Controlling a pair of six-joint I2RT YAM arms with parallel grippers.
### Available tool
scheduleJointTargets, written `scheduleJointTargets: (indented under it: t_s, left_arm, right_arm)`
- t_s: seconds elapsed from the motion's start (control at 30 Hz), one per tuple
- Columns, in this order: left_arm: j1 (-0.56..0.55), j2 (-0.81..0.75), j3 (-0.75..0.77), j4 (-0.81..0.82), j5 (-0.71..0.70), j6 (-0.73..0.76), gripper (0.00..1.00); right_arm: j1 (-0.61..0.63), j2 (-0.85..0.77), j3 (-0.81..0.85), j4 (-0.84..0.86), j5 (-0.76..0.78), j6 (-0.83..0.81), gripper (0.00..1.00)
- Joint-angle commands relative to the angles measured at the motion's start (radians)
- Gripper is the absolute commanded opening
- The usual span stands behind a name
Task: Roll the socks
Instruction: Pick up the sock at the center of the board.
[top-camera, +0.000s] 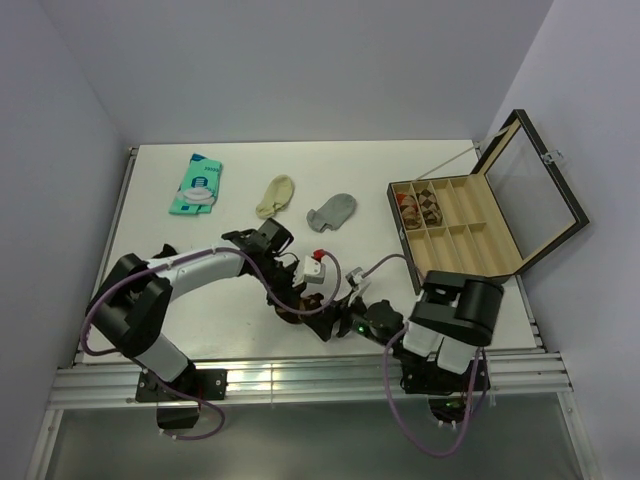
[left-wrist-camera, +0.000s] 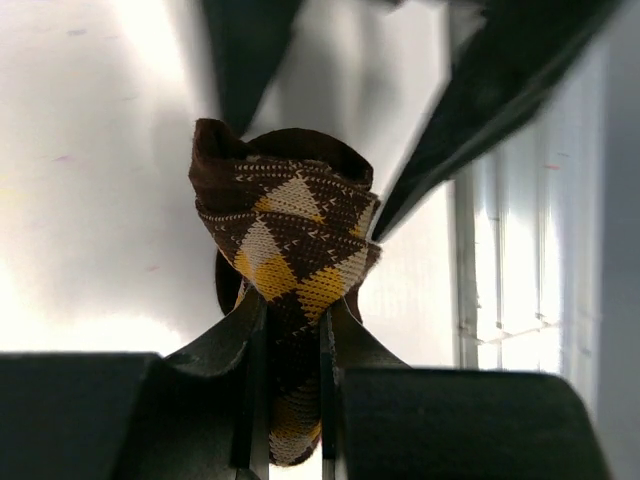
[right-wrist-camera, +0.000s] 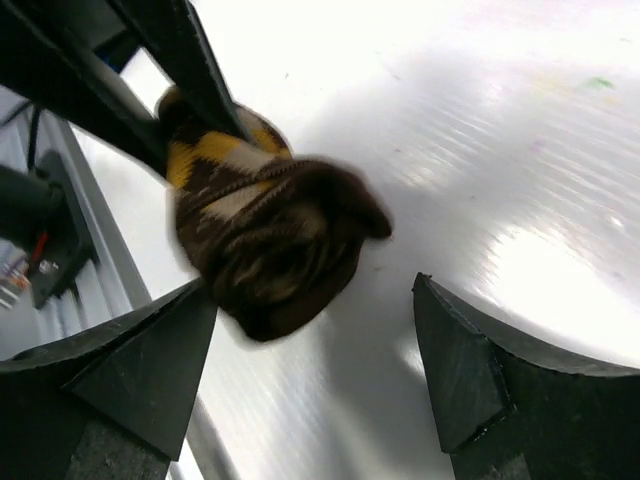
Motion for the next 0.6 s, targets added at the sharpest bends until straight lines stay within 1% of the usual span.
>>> scheduleJointTargets:
  t_s: [0.0,0.03,0.07,0.1,0.13,0.17,0.2,0.23,0.27,0.3,0.33,0.37,0.4,0.47,0.5,0.57]
  left_arm:
    - [-0.003,-0.067,-0.015,0.159,-0.095,-0.127,0.00]
    - [-0.002,-0.076,-0.020,0.181,-0.124,-0.162,0.00]
    - [-0.002,-0.085,-0.020,0.198,-0.146,-0.162,0.00]
    - [0.001,-0.108,-0.019,0.233,-0.194,-0.197,0.00]
    - [0.004,-0.119,-0.019,0.256,-0.221,-0.217,0.00]
    - [0.006,-0.131,-0.019,0.277,-0.248,-0.239,0.00]
    - [0.008,-0.148,-0.012,0.308,-0.303,-0.270,0.00]
    - [0.009,-0.154,-0.008,0.325,-0.328,-0.288,0.00]
    - [0.009,-0.160,-0.003,0.339,-0.359,-0.319,0.00]
    - [0.009,-0.170,0.000,0.356,-0.377,-0.330,0.00]
    - [0.009,-0.176,0.008,0.386,-0.409,-0.340,0.00]
    - [0.009,-0.182,0.011,0.406,-0.428,-0.365,0.00]
    - [0.009,-0.193,0.017,0.425,-0.445,-0.382,0.00]
    - [0.009,-0.200,0.024,0.463,-0.494,-0.412,0.00]
    - [0.008,-0.208,0.029,0.472,-0.511,-0.423,0.00]
    - [0.008,-0.217,0.024,0.506,-0.567,-0.448,0.01]
  right_arm:
    - [-0.015,-0.169,-0.117,0.008,0.076,0.099,0.86]
    - [-0.018,-0.284,-0.086,-0.185,0.104,0.131,0.86]
    - [-0.028,-0.285,-0.053,-0.273,0.128,0.142,0.86]
    - [-0.033,-0.408,-0.033,-0.359,0.145,0.147,0.86]
    - [-0.033,-0.467,0.019,-0.458,0.204,0.174,0.86]
    - [-0.033,-0.537,0.050,-0.675,0.242,0.200,0.86]
    - [-0.033,-0.637,0.107,-0.767,0.271,0.257,0.86]
    - [-0.033,-0.685,0.144,-0.867,0.309,0.302,0.87]
    - [-0.035,-0.713,0.182,-1.047,0.356,0.338,0.87]
    - [-0.033,-0.727,0.223,-1.117,0.366,0.366,0.87]
    - [-0.033,-0.725,0.309,-1.187,0.371,0.429,0.87]
    - [-0.027,-0.715,0.351,-1.297,0.398,0.463,0.87]
    - [-0.021,-0.699,0.419,-1.344,0.415,0.534,0.87]
    - [-0.007,-0.669,0.461,-1.421,0.443,0.601,0.89]
    - [-0.007,-0.672,0.477,-1.433,0.449,0.668,0.92]
    - [-0.009,-0.704,0.472,-1.455,0.464,0.748,0.93]
